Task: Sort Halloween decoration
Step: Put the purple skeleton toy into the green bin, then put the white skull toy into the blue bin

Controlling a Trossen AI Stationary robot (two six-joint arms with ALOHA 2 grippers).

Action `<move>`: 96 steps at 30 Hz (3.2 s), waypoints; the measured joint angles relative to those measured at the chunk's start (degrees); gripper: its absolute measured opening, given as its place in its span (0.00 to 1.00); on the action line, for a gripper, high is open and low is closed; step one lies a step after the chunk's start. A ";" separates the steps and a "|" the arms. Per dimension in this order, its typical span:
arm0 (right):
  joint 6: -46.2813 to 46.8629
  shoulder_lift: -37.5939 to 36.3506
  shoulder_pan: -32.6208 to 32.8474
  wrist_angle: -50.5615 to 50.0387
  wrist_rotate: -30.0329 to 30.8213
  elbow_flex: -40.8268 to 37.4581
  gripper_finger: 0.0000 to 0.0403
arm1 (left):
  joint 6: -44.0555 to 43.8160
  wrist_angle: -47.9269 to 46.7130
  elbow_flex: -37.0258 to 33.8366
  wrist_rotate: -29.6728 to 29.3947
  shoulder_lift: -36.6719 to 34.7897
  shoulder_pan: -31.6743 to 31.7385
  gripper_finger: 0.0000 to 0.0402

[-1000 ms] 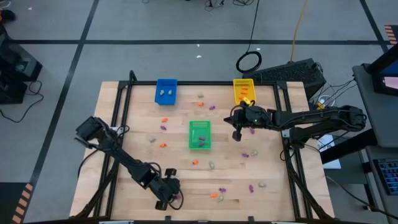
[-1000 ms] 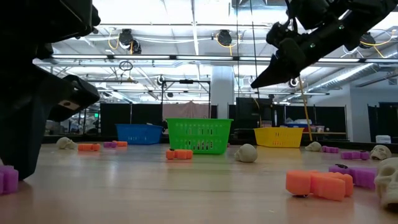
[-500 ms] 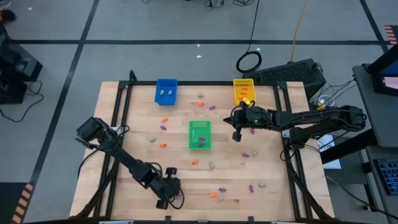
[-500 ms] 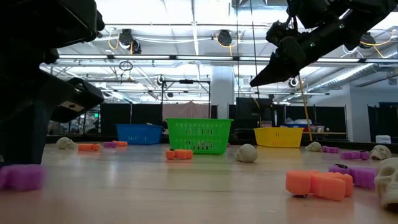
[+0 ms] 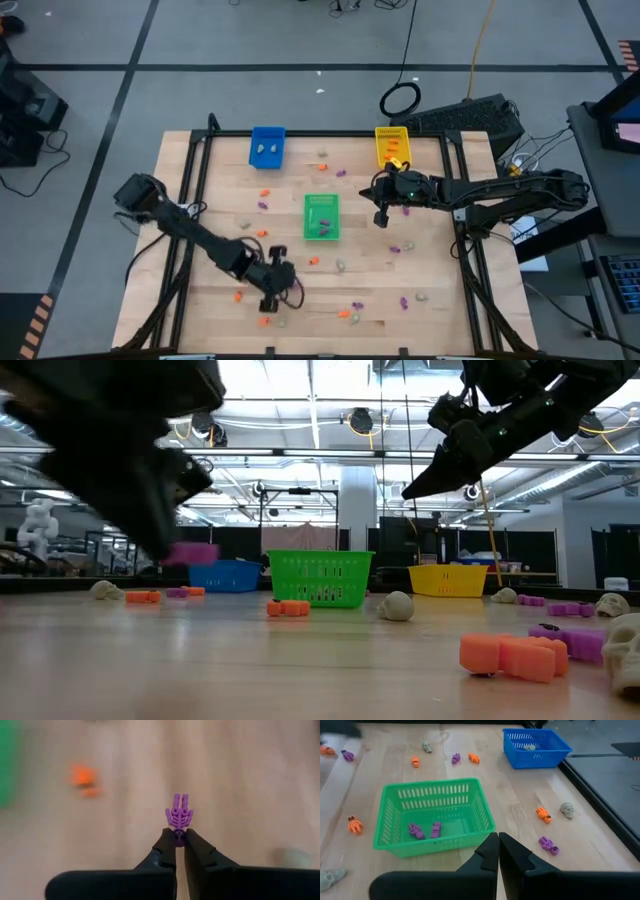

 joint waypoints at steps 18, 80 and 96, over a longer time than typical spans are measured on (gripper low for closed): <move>-2.35 0.00 -0.33 1.24 2.25 0.00 0.00 | 13.81 -0.71 9.00 2.66 2.41 32.18 0.00; -1.99 0.59 -0.46 0.80 2.38 0.02 0.00 | 18.07 -16.70 5.27 -4.83 -7.99 28.60 0.00; -3.18 0.59 -0.46 0.80 2.34 0.02 0.00 | 2.20 -39.93 2.68 -0.74 -19.88 22.47 0.00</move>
